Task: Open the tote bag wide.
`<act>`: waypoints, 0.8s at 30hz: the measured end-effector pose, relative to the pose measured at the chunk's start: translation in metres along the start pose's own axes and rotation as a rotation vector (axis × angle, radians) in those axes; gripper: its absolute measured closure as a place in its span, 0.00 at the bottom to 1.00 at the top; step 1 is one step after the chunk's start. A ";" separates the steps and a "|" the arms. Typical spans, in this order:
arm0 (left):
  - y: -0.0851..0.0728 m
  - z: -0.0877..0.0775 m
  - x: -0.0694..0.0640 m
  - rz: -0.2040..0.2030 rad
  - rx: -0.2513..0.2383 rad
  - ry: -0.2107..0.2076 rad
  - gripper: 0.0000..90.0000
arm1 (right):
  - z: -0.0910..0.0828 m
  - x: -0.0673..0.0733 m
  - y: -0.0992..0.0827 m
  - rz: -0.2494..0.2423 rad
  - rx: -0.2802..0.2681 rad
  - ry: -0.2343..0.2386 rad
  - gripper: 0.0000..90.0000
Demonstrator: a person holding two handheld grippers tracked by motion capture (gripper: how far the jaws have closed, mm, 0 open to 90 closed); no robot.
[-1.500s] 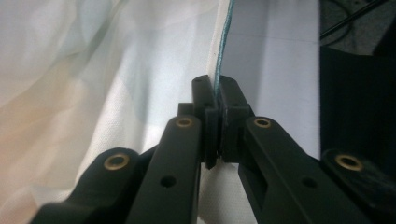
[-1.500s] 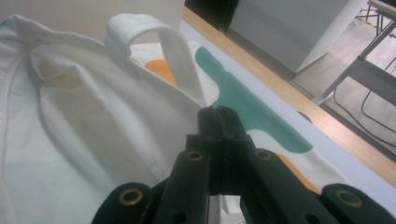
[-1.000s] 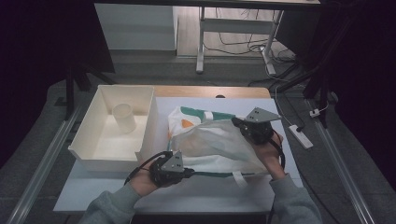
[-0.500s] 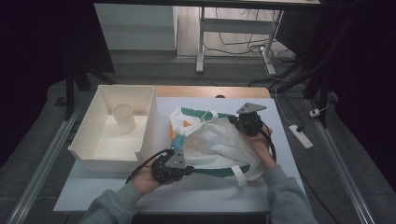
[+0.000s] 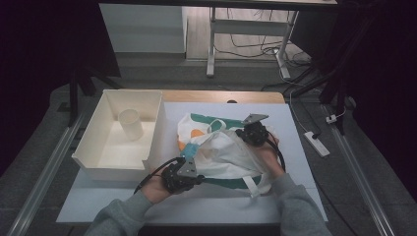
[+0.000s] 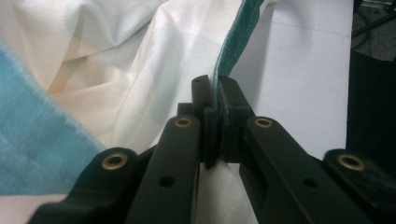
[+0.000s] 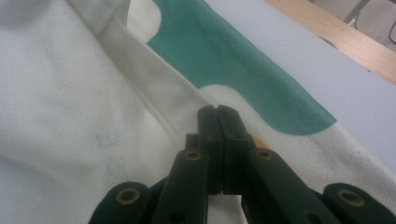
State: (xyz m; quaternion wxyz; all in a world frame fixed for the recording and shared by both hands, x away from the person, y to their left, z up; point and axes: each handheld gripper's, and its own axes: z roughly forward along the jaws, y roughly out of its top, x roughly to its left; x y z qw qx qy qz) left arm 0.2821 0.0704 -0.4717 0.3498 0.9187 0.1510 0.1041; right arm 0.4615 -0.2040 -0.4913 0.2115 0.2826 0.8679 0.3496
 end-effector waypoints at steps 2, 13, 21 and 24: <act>0.000 0.000 -0.001 0.005 -0.002 0.003 0.96 | -0.002 0.000 0.001 0.006 -0.003 -0.002 0.91; 0.010 -0.025 -0.002 -0.023 -0.121 0.064 0.63 | -0.064 0.024 0.022 -0.014 -0.161 -0.014 0.55; 0.026 -0.017 0.005 -0.071 -0.108 0.086 0.54 | -0.092 0.053 0.026 -0.047 -0.167 0.104 0.52; 0.030 -0.010 0.007 -0.082 -0.089 0.082 0.53 | -0.094 0.068 0.023 -0.091 -0.138 0.136 0.51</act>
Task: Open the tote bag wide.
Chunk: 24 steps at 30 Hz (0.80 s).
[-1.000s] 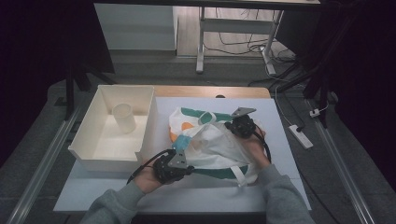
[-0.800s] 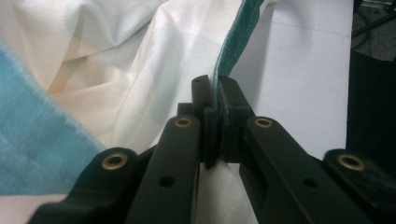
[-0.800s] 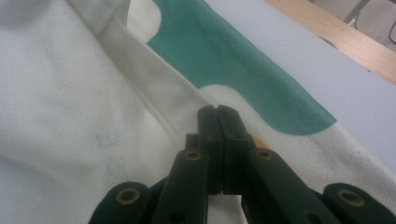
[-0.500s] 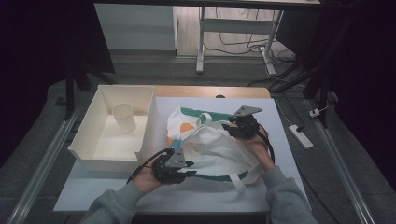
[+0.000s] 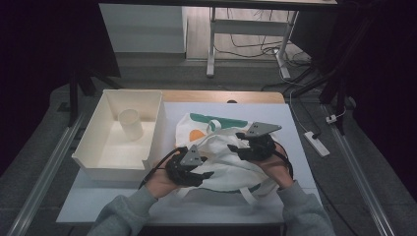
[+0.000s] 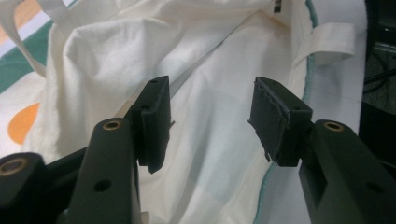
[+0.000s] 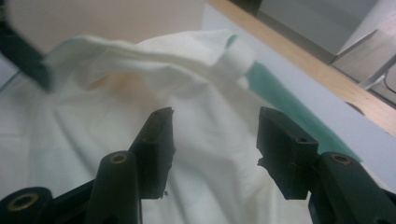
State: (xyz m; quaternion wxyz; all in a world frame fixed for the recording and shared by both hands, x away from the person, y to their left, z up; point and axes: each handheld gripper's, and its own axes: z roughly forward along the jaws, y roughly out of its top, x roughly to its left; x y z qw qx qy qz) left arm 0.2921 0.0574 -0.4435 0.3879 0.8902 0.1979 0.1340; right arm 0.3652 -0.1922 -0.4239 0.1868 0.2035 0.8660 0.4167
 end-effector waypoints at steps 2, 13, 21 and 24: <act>0.002 0.004 0.001 -0.003 0.012 -0.002 0.53 | 0.005 0.002 -0.003 -0.011 0.029 0.005 0.51; 0.018 0.033 0.007 -0.012 0.067 -0.030 0.52 | 0.048 -0.016 -0.014 0.035 0.108 0.012 0.44; 0.018 0.042 0.010 -0.018 0.089 -0.038 0.50 | 0.068 -0.010 -0.017 0.008 0.185 0.010 0.46; 0.017 0.040 0.011 -0.023 0.085 -0.037 0.50 | 0.073 -0.007 -0.020 -0.016 0.228 -0.031 0.70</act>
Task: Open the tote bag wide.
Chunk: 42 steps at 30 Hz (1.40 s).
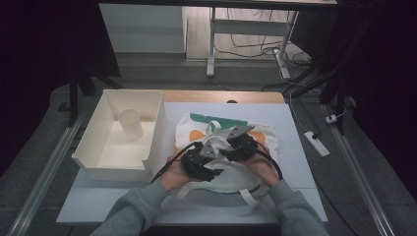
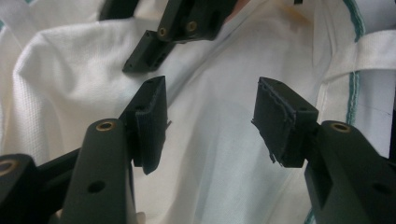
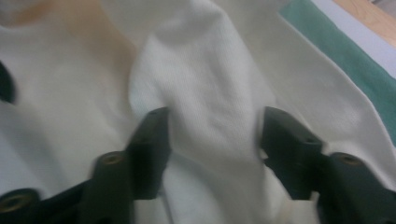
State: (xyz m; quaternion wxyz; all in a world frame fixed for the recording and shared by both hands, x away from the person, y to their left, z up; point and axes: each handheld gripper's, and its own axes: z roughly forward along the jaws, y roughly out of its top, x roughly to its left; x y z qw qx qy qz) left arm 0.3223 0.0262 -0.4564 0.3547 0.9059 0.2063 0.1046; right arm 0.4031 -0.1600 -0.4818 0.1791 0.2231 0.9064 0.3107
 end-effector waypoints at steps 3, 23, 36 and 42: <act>-0.001 0.000 0.000 0.001 0.002 0.003 0.50 | 0.006 0.002 -0.003 -0.029 0.027 -0.024 0.87; 0.010 0.044 -0.006 0.005 0.123 -0.019 0.48 | -0.008 -0.009 0.000 0.019 -0.047 0.012 0.99; 0.003 0.071 0.007 -0.044 0.202 -0.004 0.57 | -0.011 -0.010 0.001 0.035 -0.070 0.029 0.99; 0.001 0.073 0.008 -0.046 0.201 -0.005 0.68 | -0.012 -0.010 0.002 0.035 -0.074 0.028 0.99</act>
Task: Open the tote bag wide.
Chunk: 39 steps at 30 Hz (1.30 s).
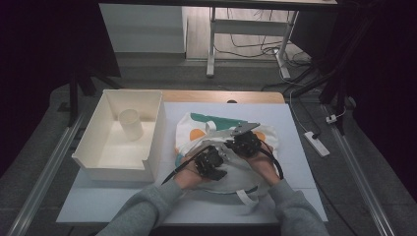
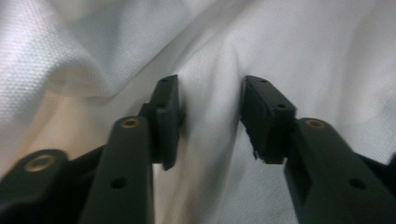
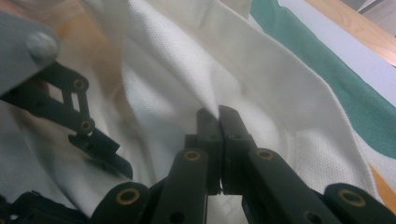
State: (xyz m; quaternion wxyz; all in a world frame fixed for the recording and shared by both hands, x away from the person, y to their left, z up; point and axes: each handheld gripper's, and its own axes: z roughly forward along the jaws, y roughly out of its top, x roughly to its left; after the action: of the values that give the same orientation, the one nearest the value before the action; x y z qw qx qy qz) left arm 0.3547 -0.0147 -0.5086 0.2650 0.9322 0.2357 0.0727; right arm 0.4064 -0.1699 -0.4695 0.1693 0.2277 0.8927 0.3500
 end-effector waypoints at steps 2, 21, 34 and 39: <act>-0.001 0.000 0.002 0.000 0.001 -0.010 0.74 | -0.001 0.000 0.000 0.001 -0.004 -0.002 0.99; -0.008 -0.022 -0.010 0.119 -0.055 -0.004 0.97 | -0.022 -0.006 0.007 0.014 -0.050 -0.013 0.99; -0.021 -0.064 -0.024 0.192 -0.146 -0.051 0.97 | -0.044 -0.003 0.019 -0.004 -0.073 -0.074 0.99; -0.021 -0.070 -0.028 0.220 -0.156 -0.054 0.97 | -0.048 -0.006 0.019 0.005 -0.087 -0.083 0.99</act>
State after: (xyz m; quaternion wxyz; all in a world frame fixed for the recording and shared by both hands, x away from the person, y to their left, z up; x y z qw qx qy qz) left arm 0.3033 0.0191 -0.4606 0.3334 0.9305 0.1186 0.0945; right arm 0.3946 -0.1873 -0.4220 0.2148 0.2367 0.8683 0.3793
